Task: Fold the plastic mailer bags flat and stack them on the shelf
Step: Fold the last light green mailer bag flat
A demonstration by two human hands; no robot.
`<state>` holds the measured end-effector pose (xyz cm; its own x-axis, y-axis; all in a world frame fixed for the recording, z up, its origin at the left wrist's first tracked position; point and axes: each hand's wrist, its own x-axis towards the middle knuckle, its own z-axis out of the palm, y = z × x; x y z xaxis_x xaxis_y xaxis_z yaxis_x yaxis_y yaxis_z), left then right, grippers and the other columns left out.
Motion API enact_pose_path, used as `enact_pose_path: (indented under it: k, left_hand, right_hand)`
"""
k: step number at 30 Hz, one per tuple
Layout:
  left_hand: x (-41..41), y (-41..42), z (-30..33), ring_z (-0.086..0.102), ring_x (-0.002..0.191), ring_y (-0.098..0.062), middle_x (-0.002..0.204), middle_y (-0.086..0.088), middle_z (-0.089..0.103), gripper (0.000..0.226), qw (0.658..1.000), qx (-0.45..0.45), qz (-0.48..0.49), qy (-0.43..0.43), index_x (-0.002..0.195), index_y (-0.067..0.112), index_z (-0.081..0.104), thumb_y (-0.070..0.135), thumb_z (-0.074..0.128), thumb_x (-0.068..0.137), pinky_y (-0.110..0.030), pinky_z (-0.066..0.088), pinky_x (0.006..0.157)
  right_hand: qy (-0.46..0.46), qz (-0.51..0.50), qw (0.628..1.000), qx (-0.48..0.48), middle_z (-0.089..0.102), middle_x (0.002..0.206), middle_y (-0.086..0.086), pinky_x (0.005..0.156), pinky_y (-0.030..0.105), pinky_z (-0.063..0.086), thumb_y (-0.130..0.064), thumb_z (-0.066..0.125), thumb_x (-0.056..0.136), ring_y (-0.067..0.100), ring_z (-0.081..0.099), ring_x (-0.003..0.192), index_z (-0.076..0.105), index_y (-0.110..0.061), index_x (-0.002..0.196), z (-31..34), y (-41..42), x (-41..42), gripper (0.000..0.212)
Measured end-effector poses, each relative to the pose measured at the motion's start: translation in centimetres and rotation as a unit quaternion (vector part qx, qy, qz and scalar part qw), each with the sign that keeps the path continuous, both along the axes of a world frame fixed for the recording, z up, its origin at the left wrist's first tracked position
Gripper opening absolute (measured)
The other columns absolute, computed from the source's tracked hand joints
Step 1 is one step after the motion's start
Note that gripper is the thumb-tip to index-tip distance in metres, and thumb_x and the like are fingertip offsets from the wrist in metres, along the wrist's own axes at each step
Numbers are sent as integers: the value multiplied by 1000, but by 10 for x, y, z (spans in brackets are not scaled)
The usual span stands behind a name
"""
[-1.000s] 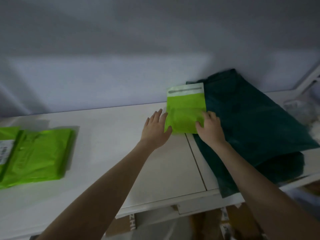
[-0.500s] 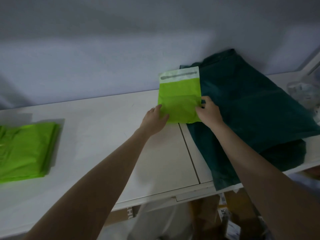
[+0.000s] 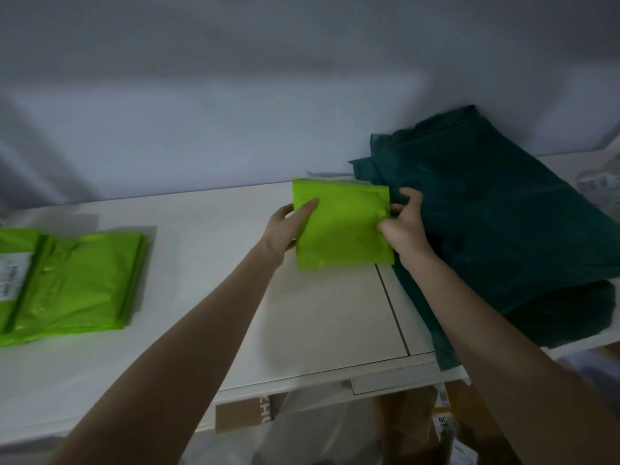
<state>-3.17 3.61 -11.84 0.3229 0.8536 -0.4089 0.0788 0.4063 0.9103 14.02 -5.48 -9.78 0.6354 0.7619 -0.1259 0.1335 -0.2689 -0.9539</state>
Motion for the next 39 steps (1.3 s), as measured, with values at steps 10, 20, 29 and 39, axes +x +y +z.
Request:
enact_pose_path:
  k: [10,20,29,39]
  left_hand:
    - [-72,-11,21,66,81,-10,102,-2,68,28,992,75,34,-99,118,14,60,21,61,91,-19,55,63]
    - [-123,-13,26,63,82,-15,91,-2,65,27,977,125,124,-118,118,15,52,14,58,92,-29,54,76]
    - [-148,-13,22,67,70,-11,90,-3,67,28,972,124,152,-130,117,18,49,12,58,92,-27,57,64]
    - [-161,-18,13,63,96,-20,106,0,67,40,990,67,73,-98,120,24,55,16,64,81,-36,51,84]
  right_hand:
    - [63,46,994,83,62,103,13,60,10,49,9,59,83,9,60,77,49,0,121,15,4,-57,41]
    - [34,142,989,-37,62,77,3,54,24,47,-42,47,95,14,59,61,59,-15,94,17,10,-103,29]
    - [-80,137,985,73,44,50,-1,39,17,32,-23,56,94,9,40,38,44,-19,63,4,16,-125,33]
    - [-54,148,987,36,45,63,6,61,29,31,-35,49,94,17,44,65,51,-10,69,-5,3,-119,35]
